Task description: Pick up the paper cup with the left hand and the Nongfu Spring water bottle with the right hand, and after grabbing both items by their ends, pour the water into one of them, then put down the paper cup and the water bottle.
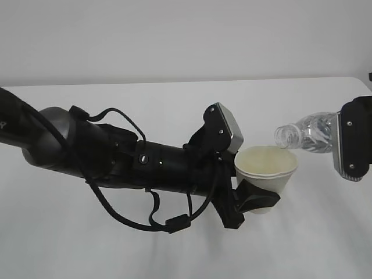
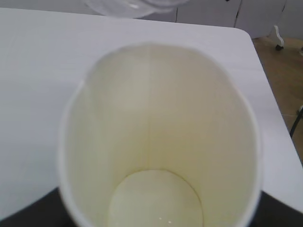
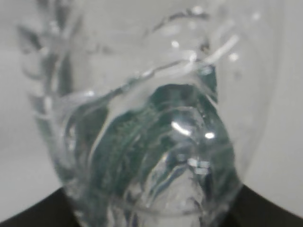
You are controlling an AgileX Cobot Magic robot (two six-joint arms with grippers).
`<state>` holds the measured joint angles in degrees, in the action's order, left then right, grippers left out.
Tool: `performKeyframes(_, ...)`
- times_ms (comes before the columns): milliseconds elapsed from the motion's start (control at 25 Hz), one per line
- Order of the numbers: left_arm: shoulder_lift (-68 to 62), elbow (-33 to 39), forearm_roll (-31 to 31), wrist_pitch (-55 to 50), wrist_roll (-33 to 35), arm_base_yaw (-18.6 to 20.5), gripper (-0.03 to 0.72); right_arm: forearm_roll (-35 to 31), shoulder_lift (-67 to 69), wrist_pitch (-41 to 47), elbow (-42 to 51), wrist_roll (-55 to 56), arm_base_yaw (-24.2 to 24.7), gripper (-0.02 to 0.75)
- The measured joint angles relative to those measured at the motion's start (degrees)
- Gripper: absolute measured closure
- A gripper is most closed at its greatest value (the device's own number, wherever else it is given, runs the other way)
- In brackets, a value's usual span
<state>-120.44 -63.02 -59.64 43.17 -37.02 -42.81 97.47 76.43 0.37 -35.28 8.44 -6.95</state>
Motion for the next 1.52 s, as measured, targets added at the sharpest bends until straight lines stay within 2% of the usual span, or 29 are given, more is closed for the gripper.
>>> performKeyframes(760, 0.0, 0.0, 0.0, 0.0, -0.1, 0.0, 0.271, 4.7, 0.0, 0.0, -1.1, 0.1, 0.0, 0.368)
performKeyframes(1520, 0.0, 0.0, 0.0, 0.0, -0.1, 0.0, 0.271, 5.1, 0.0, 0.0, -1.1, 0.1, 0.0, 0.369)
